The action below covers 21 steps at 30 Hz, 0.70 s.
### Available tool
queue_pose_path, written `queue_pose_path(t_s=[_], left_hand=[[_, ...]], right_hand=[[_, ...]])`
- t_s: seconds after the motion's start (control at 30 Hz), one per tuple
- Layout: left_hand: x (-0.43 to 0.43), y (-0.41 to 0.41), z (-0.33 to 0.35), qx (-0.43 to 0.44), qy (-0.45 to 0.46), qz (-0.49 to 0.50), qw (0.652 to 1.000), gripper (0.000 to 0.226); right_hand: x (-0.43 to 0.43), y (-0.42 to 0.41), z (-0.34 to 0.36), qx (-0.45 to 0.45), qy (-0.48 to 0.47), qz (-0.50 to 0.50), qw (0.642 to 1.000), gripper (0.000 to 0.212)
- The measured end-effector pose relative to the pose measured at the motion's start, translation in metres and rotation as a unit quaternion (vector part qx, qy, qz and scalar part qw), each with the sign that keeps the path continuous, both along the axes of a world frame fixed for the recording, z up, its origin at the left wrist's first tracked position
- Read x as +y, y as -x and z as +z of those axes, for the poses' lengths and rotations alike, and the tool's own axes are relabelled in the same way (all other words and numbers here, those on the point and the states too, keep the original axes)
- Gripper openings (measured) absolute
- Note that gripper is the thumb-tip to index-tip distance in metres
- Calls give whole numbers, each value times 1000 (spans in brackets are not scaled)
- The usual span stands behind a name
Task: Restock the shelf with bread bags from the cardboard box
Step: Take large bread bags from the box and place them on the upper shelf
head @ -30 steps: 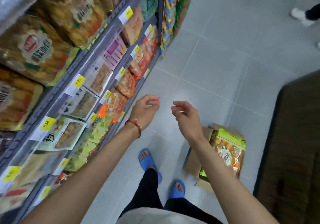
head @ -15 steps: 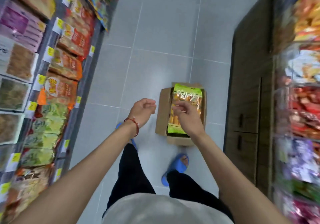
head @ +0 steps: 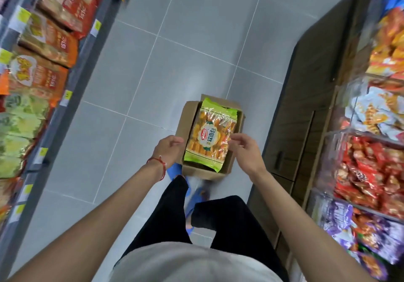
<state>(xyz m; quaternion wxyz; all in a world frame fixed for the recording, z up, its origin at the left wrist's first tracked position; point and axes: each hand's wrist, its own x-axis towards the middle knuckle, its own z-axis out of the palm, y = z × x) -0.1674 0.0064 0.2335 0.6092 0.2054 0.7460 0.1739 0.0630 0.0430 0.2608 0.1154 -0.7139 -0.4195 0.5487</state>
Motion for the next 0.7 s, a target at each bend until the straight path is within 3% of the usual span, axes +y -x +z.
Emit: queue_pose_path(t_s=[0.33,0.53,0.7], left_hand=[[37,-33,-64,24,50,109,992,14],[36,-86,-134,43,116,219,968,4],[28,-130,-204,58,183,226,955,26]], right_hand=[[93,-35,-92,-35,46,176,983,23],[148,-62,-161,-43,74,324,942,22],[189,-75,-226,-91,61,398,911,25]])
